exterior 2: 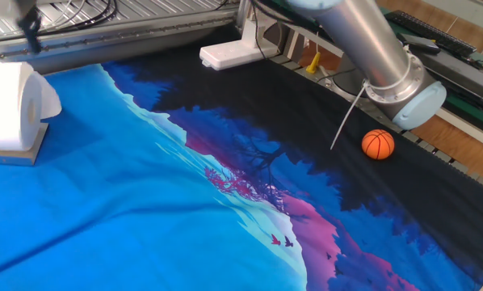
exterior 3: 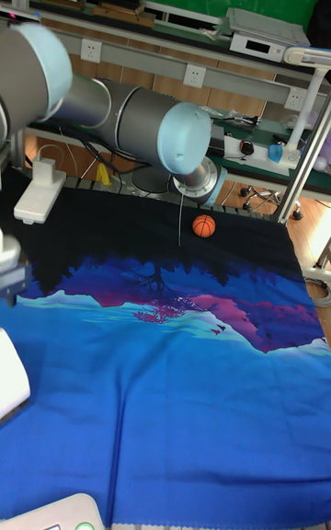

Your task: Put the toilet paper on its holder

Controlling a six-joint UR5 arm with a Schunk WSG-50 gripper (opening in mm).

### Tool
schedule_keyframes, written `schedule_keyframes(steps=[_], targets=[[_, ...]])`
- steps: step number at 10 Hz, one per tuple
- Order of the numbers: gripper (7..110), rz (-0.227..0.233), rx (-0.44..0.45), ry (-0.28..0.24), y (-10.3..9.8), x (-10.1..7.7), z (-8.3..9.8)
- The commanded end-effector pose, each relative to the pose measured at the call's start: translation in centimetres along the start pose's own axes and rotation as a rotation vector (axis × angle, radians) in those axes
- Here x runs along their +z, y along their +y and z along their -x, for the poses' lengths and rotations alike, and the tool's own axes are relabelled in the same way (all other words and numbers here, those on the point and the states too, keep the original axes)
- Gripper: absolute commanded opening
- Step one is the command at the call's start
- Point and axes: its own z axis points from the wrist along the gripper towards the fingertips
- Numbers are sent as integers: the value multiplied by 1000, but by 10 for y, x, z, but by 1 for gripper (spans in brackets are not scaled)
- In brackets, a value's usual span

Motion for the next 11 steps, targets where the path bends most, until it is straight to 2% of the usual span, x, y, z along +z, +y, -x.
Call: schedule_keyframes(steps=[1, 2, 3, 4, 5, 6, 7, 8, 9, 10, 11], targets=[[66, 39, 36, 85, 15, -10, -35], [66, 57, 65, 97, 20, -10, -38], [66, 132, 140, 37, 38, -11, -21], [66, 250, 177, -51, 65, -17, 4], [66, 319, 205, -90, 81, -22, 18], [66, 390, 247, -90, 99, -27, 23], [66, 439, 239, -102, 106, -25, 29], [66, 466, 220, -115, 106, -20, 35], [66, 472, 201, -123, 105, -14, 38], [66, 356, 209, -77, 83, -4, 24], [66, 167, 211, -19, 42, -1, 0]])
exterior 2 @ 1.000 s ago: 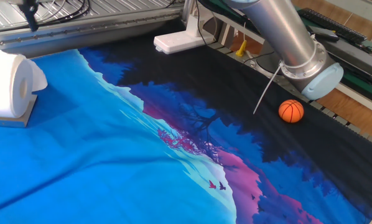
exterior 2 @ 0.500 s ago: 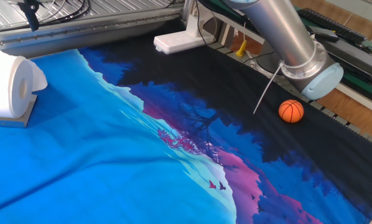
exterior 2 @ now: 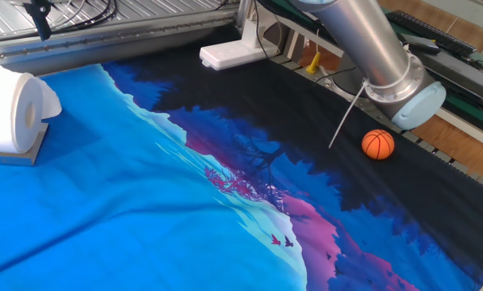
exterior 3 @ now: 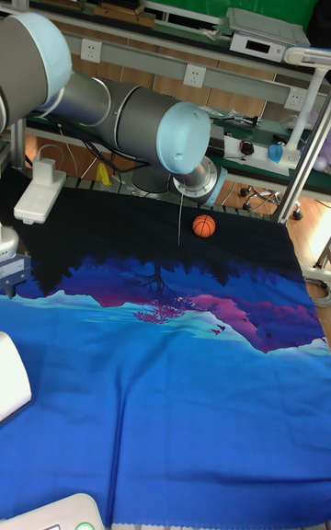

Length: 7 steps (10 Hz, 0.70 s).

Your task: Put the toilet paper on its holder

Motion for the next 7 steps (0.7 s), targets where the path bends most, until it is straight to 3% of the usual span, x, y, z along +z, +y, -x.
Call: schedule_keyframes(steps=[1, 2, 3, 4, 5, 6, 7], targets=[[66, 148, 203, -8, 39, -8, -13], [66, 161, 186, -13, 38, -14, -24], [66, 110, 142, -16, 12, -15, -40], [66, -6, 129, -15, -26, -16, -61], [66, -29, 150, -12, -29, -16, -81], [66, 3, 166, -8, -9, -18, -95], [66, 2, 185, 16, 4, -21, -108]])
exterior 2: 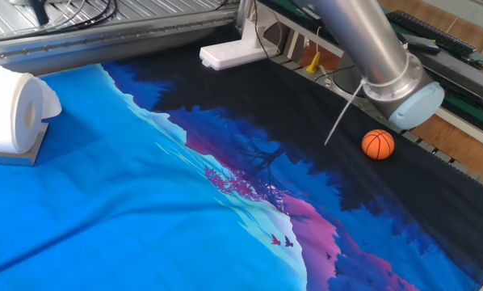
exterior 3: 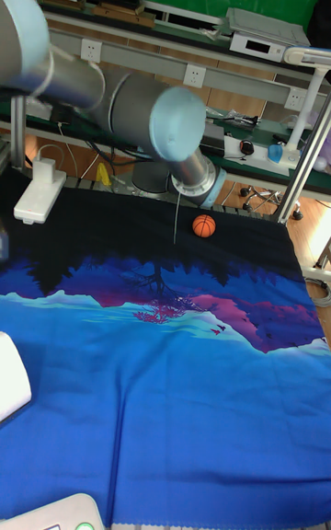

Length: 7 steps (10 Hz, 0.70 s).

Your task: Put the toilet paper on its holder

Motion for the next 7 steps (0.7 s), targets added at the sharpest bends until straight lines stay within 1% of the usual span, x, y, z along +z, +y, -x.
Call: schedule_keyframes(steps=[1, 2, 3, 4, 5, 6, 7], targets=[[66, 98, 91, 0, 43, -9, -42], [66, 214, 141, -45, 87, -9, -20], [66, 234, 160, -90, 106, -3, 8], [66, 221, 151, -132, 115, 7, 42], [66, 263, 154, -140, 138, 11, 70], [66, 249, 111, -161, 133, 22, 94], [66, 251, 86, -182, 129, 34, 114]])
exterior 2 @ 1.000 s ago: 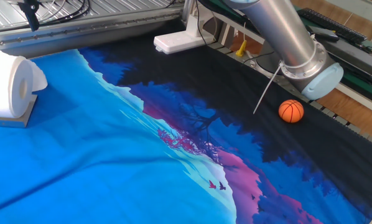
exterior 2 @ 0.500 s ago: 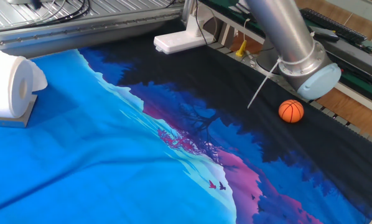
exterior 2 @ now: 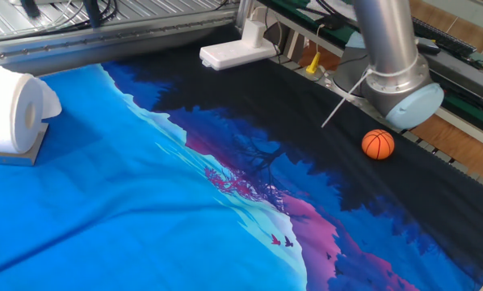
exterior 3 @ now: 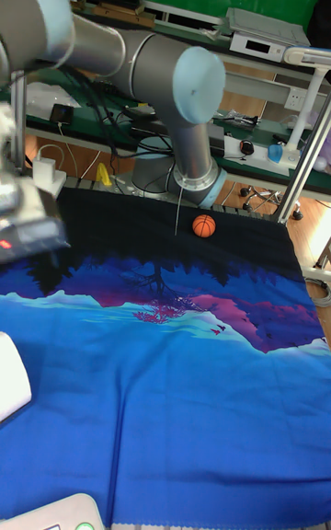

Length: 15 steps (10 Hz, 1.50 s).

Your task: Put the toilet paper on its holder

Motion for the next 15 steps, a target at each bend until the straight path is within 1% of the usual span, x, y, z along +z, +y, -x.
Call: schedule_keyframes(steps=[1, 2, 3, 5, 7, 8, 9, 10, 11, 12, 13, 14, 15], targets=[[66, 40, -41, -54, 15, 43, 60], [66, 54, -43, -35, 16, 52, 62], [66, 61, -27, -14, 22, 53, 60], [66, 92, -15, -15, 36, 54, 65], [66, 97, -20, -7, 39, 61, 65], [66, 57, -13, 10, 28, 66, 62], [66, 6, -13, 32, 12, 72, 59], [66, -59, -7, 69, -5, 73, 50], [44, -113, -2, 110, -17, 67, 39], [44, -173, 5, 145, -27, 57, 27], [44, -202, 10, 162, -29, 48, 21], [44, -258, 17, 169, -33, 36, 18], [44, -313, 38, 169, -38, 27, 16]])
